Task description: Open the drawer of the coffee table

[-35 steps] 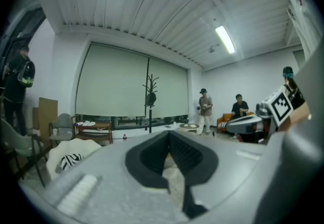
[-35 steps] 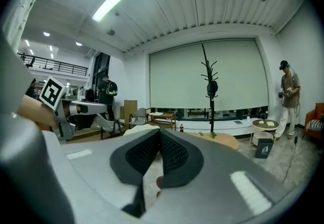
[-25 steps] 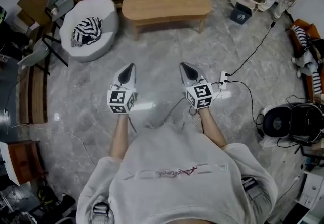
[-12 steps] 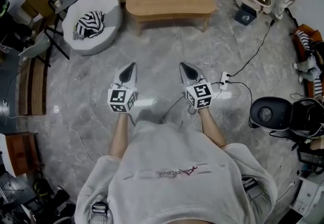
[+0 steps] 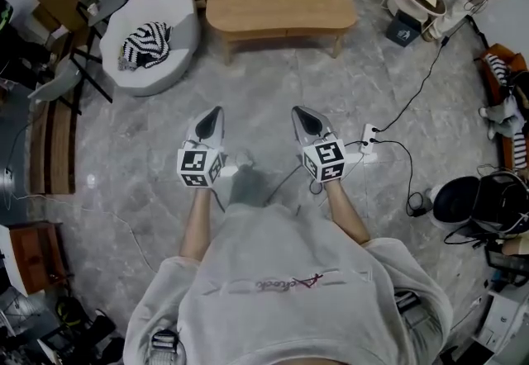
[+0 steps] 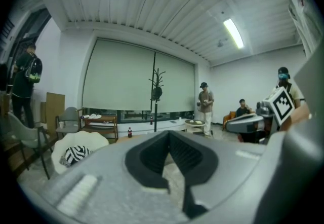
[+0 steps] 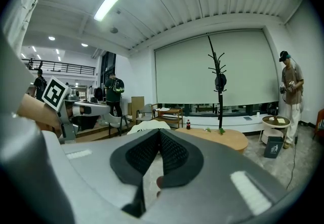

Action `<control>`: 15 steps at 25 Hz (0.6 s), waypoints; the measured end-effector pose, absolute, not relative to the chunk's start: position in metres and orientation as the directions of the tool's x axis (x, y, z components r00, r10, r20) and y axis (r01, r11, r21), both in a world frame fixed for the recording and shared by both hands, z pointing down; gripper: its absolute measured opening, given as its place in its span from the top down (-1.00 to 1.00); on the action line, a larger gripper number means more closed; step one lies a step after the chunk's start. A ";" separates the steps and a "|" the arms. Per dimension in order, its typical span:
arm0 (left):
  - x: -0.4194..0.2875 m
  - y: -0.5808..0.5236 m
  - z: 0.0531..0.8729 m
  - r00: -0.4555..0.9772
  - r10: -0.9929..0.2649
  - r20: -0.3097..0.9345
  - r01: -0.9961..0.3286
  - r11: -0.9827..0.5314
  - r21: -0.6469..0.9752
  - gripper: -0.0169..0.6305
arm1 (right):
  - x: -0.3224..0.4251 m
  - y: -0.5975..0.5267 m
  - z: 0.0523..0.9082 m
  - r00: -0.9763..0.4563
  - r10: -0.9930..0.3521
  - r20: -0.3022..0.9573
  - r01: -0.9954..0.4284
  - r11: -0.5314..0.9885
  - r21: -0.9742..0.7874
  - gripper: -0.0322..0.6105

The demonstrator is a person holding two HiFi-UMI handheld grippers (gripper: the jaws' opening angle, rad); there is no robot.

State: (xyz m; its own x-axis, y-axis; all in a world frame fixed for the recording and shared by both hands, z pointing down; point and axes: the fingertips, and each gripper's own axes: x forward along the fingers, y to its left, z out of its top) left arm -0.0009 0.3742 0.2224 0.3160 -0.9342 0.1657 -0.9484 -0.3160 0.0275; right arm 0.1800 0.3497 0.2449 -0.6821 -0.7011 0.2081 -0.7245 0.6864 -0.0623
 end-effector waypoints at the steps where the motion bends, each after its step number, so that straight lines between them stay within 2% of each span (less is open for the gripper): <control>1: -0.004 0.365 0.224 0.318 -0.934 0.165 -0.948 -0.317 0.031 0.94 | 0.177 0.342 0.246 -0.680 -0.702 0.210 -0.726 0.685 -0.061 0.89; 15: -0.080 0.183 0.208 0.355 -0.926 0.126 -0.935 -0.351 0.056 0.94 | 0.099 0.168 0.222 -0.648 -0.732 0.209 -0.751 0.660 -0.018 0.89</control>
State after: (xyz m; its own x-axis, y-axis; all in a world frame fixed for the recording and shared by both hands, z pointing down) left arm -0.0798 0.1833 0.2083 0.3553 -0.9263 0.1257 -0.9347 -0.3510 0.0557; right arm 0.0987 0.1678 0.2224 -0.6483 -0.7321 0.2092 -0.7511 0.6599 -0.0183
